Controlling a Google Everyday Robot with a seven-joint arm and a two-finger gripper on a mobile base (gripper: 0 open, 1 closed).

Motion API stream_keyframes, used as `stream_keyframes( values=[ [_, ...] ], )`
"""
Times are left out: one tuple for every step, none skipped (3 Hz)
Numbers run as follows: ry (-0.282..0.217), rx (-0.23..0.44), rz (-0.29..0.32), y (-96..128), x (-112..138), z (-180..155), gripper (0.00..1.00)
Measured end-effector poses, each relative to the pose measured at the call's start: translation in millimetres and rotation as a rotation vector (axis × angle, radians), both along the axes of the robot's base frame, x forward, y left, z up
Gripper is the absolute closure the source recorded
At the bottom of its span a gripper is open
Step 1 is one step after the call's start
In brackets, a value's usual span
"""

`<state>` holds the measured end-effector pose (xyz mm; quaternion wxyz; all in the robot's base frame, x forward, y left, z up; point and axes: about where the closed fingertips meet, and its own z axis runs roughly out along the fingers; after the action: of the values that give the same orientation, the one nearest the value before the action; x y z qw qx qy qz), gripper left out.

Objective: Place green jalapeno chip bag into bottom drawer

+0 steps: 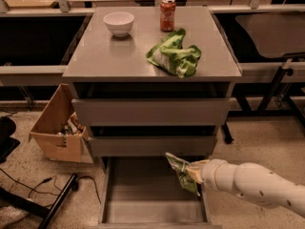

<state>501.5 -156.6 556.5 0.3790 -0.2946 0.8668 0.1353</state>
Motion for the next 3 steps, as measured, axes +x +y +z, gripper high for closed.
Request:
stream_keyframes(
  values=[
    [0.032,0.041,0.111,34,49,-53,1.0],
    [0.073,0.093,0.197,56,67,-114,1.0],
    [0.129,0.186,0.222,56,69,-176,1.0]
  ],
)
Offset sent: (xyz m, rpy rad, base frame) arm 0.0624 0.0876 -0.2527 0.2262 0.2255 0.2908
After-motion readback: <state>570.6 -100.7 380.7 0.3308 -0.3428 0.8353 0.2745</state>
